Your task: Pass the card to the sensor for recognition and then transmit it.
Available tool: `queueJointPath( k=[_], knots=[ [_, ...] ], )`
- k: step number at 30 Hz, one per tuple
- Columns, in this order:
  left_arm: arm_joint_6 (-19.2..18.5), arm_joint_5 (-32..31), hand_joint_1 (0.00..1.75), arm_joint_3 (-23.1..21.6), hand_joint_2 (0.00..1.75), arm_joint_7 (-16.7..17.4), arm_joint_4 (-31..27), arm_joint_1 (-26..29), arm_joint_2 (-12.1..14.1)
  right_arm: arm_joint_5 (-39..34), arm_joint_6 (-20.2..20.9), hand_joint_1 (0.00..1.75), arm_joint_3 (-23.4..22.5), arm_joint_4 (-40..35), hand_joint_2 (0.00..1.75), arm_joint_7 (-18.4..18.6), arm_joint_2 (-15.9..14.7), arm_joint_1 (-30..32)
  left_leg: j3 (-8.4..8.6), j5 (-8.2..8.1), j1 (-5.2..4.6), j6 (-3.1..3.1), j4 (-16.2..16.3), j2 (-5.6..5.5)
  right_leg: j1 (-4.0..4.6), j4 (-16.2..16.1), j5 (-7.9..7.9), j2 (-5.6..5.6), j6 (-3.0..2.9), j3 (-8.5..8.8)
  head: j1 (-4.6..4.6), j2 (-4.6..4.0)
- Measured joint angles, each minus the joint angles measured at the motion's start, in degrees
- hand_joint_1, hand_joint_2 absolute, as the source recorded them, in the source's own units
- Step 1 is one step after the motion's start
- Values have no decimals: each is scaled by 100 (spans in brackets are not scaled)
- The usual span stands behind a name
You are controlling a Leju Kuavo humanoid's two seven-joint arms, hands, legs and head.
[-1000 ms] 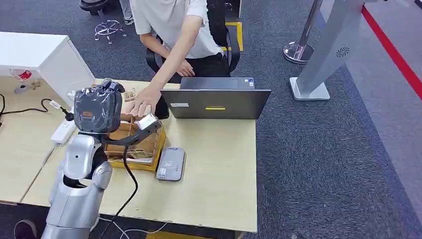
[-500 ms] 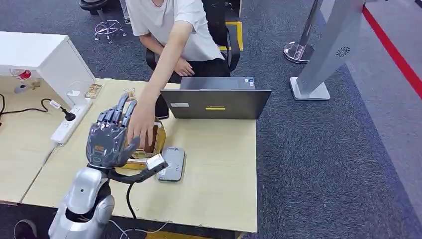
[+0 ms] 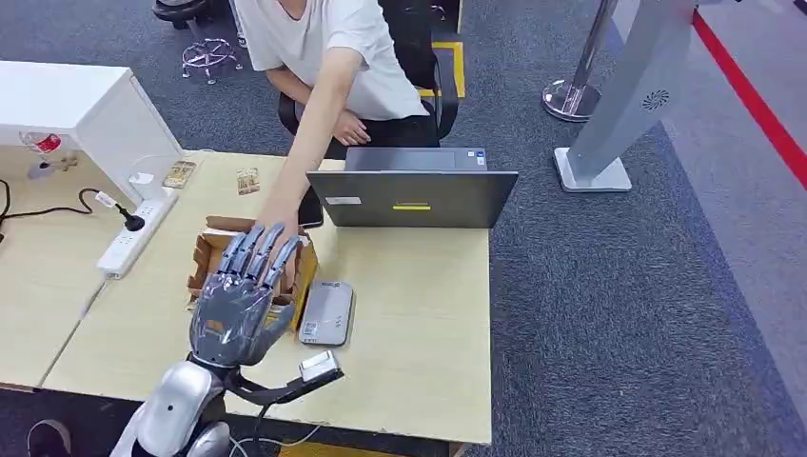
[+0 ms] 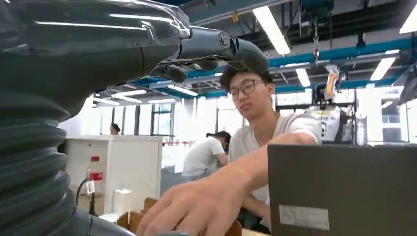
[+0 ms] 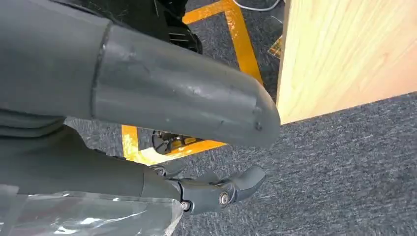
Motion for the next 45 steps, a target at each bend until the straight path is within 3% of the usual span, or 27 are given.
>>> queueJointPath(
  k=[8,14,20,35,45],
  knots=[
    [-441,146,0,-96,175,127,281,32,96,111,26,0,-155,-17,0,0,-11,-2,-1,-1,0,1,0,1,0,0,0,1,0,0,0,0],
    [-491,158,0,-110,175,164,564,251,203,168,24,0,-236,-26,0,4,-11,-2,-2,-1,0,1,-1,1,0,0,0,1,0,-1,-2,0],
    [-426,234,0,-109,175,260,695,498,278,258,7,0,-282,-26,0,90,-11,-2,-2,-1,0,1,-2,0,0,0,-1,0,0,-2,-2,0],
    [-384,-15,0,-103,175,424,872,456,249,393,72,0,-341,-29,0,81,-11,-5,-2,-1,0,0,-1,0,0,0,-1,0,0,0,0,0],
    [-349,-70,0,223,175,454,1043,399,199,553,90,0,-376,-28,0,105,-11,-7,-2,0,1,0,-2,0,0,0,-1,-1,0,0,-2,0]
  ],
)
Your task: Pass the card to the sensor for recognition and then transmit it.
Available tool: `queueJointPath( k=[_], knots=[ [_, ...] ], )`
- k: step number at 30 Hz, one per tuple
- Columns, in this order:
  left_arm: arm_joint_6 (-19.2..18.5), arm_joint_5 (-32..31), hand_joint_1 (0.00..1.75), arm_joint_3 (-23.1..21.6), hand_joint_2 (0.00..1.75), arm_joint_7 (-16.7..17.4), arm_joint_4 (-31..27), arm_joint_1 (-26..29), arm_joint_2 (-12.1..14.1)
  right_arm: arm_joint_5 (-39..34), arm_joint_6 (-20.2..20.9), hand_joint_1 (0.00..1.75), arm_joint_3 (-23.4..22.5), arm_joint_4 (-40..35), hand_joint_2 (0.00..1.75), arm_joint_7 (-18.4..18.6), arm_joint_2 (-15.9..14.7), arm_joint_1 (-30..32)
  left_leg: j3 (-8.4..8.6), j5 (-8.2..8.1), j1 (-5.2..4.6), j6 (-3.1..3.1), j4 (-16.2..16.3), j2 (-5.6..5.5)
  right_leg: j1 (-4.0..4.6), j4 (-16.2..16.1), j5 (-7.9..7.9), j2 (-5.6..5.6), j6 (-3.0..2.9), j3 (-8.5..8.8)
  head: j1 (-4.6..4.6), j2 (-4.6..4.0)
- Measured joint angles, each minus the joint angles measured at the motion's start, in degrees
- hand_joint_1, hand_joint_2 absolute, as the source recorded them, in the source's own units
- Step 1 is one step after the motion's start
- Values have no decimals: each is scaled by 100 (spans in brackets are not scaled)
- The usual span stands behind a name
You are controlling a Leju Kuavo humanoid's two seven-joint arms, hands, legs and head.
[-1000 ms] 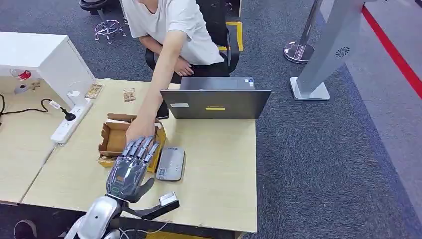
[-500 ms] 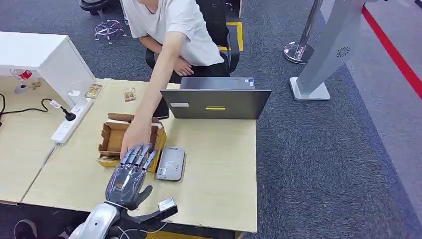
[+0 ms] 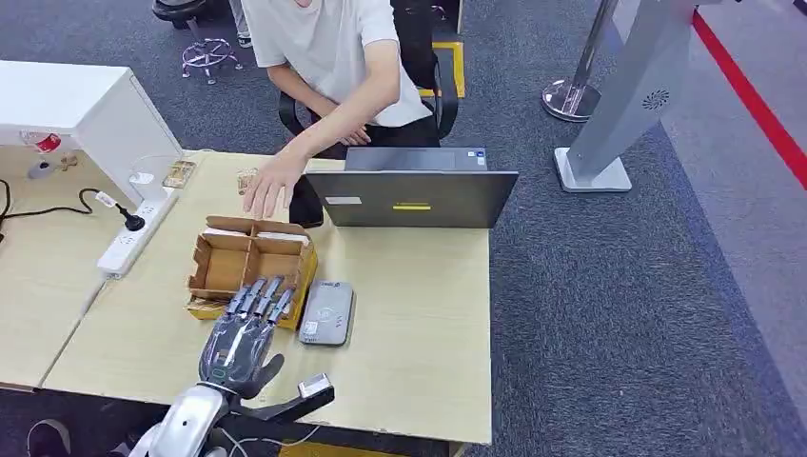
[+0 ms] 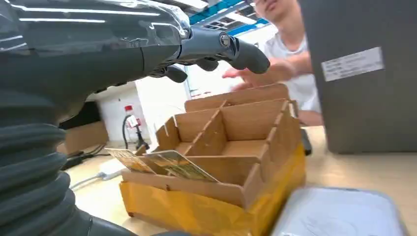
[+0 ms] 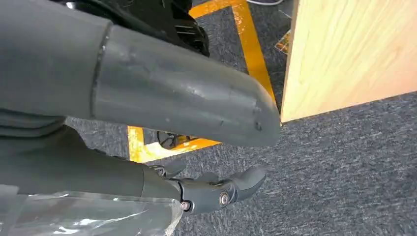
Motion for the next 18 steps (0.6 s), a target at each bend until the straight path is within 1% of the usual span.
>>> queueJointPath(
  k=[3,10,18],
  knots=[
    [203,-336,0,335,175,114,39,-84,-35,122,11,0,0,0,0,30,0,-3,0,1,1,-1,0,0,1,1,0,0,0,0,2,0],
    [321,-374,0,981,175,168,146,-306,-129,218,-7,0,0,0,0,98,0,-49,0,1,4,-1,0,0,1,1,1,0,-1,1,0,0],
    [376,-382,0,1224,175,164,232,-343,-197,238,-15,0,0,0,0,107,0,-61,0,1,4,-1,1,0,0,0,1,0,-1,0,0,0]
  ],
)
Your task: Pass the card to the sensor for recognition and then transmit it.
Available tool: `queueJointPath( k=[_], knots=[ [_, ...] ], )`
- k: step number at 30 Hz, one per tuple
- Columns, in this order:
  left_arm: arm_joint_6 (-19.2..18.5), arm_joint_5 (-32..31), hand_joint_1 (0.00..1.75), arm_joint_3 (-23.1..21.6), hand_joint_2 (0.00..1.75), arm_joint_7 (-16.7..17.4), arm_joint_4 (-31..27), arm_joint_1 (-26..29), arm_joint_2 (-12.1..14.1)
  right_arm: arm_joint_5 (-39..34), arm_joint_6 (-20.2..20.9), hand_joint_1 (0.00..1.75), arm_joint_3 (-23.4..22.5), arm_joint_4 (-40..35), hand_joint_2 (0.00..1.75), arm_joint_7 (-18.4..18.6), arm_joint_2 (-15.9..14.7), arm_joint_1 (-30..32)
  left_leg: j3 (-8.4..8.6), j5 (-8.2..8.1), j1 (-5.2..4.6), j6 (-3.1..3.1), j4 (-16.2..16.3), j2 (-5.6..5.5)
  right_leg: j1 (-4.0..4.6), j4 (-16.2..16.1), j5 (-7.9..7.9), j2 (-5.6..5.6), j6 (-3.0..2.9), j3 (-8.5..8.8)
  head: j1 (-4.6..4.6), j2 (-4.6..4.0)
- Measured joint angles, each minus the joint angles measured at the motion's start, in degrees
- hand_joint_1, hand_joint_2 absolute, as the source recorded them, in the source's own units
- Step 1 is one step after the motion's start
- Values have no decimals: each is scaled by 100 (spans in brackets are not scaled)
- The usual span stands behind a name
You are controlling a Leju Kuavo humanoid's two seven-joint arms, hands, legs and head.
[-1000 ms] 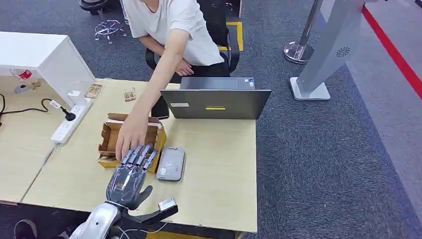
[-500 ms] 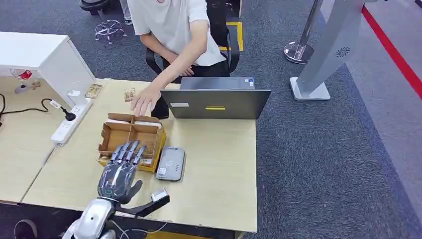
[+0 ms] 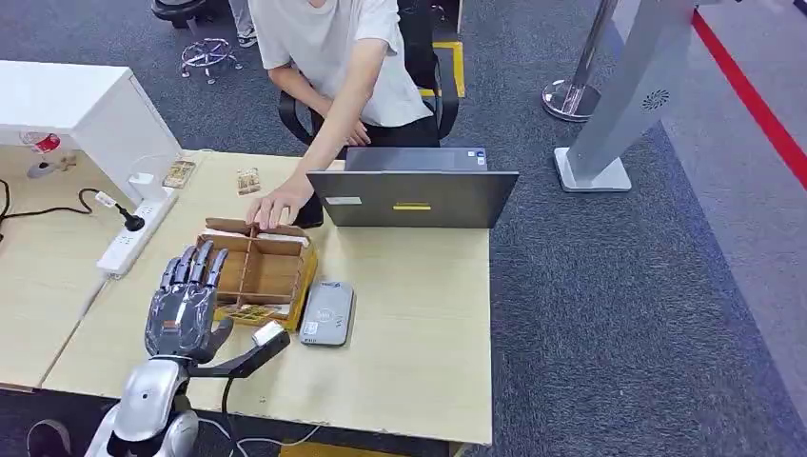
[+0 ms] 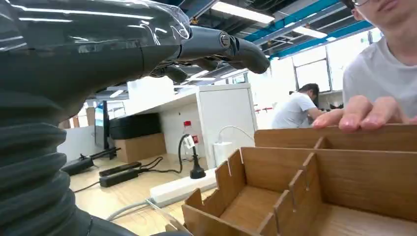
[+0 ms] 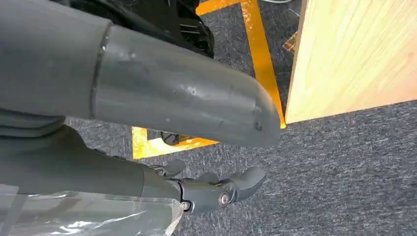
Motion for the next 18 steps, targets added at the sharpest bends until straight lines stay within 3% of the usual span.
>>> queueJointPath(
  k=[18],
  knots=[
    [-28,-7,0,175,175,-221,415,-256,-225,68,0,0,0,0,0,20,4,-9,0,0,0,0,0,0,1,0,0,0,0,0,0,0]
  ],
)
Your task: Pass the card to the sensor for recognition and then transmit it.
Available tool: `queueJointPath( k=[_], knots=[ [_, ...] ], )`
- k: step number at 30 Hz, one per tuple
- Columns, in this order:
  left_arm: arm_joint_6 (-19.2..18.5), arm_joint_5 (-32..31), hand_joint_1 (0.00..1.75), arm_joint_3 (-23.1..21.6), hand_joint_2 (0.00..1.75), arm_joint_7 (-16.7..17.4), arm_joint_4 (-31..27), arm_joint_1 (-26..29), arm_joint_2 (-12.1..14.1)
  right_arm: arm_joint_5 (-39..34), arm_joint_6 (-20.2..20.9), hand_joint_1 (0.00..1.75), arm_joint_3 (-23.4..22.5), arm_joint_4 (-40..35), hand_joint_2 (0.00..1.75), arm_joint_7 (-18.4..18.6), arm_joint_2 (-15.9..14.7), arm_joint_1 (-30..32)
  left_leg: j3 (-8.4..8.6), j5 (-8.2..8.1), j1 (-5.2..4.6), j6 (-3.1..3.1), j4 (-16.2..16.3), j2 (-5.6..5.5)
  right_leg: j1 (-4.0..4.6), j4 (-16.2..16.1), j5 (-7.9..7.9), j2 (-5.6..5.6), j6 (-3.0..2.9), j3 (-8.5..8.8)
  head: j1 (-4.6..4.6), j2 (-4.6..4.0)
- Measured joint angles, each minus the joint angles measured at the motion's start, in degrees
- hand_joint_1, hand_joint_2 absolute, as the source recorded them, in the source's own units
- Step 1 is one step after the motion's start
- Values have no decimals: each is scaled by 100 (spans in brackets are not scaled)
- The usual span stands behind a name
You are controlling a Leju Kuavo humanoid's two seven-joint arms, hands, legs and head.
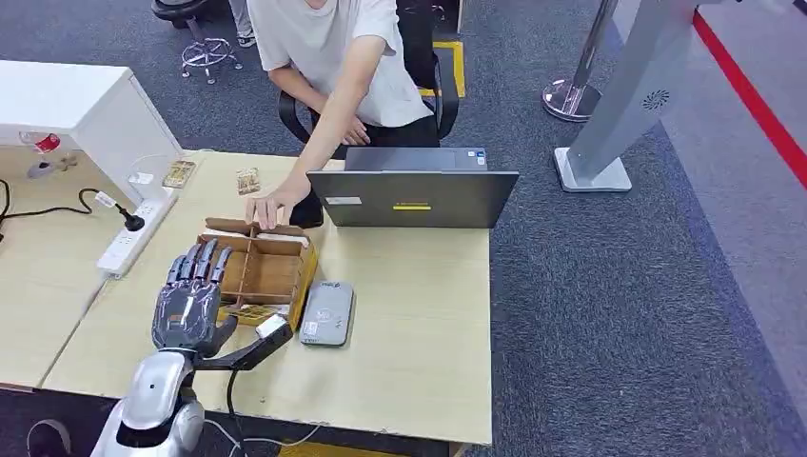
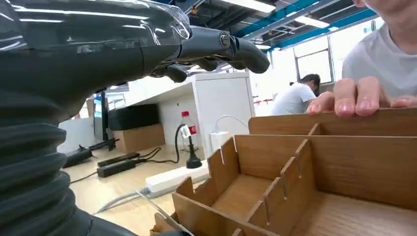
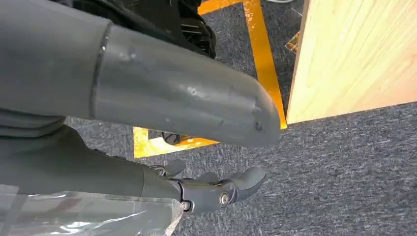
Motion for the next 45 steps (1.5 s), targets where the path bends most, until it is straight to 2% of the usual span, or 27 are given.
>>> queueJointPath(
  k=[12,17,27,45],
  knots=[
    [4,0,0,0,175,-105,188,-25,-118,48,2,0,-7,0,0,-9,0,-2,1,0,0,0,0,0,0,0,0,0,0,0,0,0],
    [33,0,0,-2,175,-275,251,-25,-146,66,4,0,-22,0,0,-15,0,-5,0,0,0,0,0,0,0,0,0,0,0,0,2,0],
    [37,11,0,0,175,-391,291,-21,-168,109,52,0,-61,0,0,-26,0,-7,0,0,0,0,0,0,0,0,0,0,0,0,0,0],
    [52,26,0,-2,175,-442,321,28,-166,223,87,0,-153,0,0,-24,2,-20,0,0,0,0,0,0,0,0,0,0,0,0,2,0]
  ],
)
